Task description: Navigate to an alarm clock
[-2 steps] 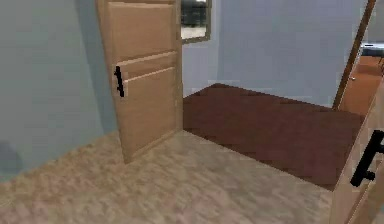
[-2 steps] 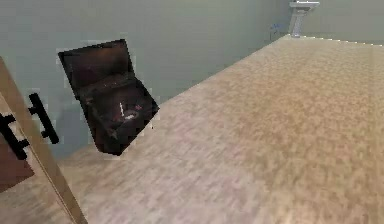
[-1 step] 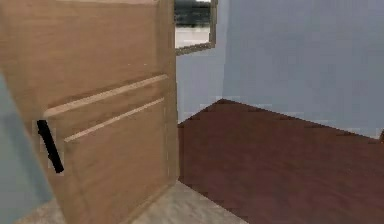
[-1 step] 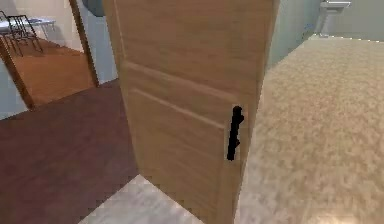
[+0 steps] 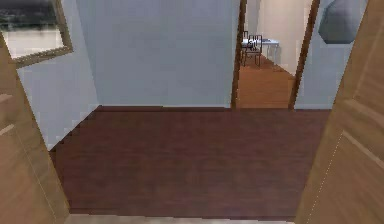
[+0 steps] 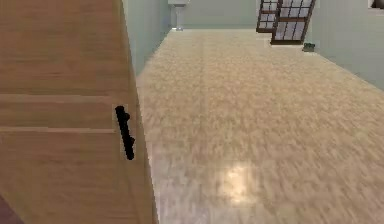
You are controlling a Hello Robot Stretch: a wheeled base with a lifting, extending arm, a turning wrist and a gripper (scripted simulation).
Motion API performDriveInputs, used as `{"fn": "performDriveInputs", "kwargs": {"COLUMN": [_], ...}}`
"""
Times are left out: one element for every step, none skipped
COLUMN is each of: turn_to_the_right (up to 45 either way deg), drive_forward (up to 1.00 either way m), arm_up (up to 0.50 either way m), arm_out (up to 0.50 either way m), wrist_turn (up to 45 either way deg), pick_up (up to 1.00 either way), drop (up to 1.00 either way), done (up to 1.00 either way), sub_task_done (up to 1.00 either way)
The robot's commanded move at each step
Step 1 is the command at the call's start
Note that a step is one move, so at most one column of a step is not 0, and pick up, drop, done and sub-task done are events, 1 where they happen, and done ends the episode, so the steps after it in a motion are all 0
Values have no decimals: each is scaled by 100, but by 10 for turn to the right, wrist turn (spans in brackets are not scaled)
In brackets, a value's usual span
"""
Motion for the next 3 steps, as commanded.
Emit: {"fn": "performDriveInputs", "kwargs": {"turn_to_the_right": [0,30,0], "drive_forward": [100,0,45], "arm_up": [0,0,0], "arm_out": [0,0,0], "wrist_turn": [0,0,0], "pick_up": [0,0,0], "drop": [0,0,0], "done": [0,0,0], "sub_task_done": [0,0,0]}}
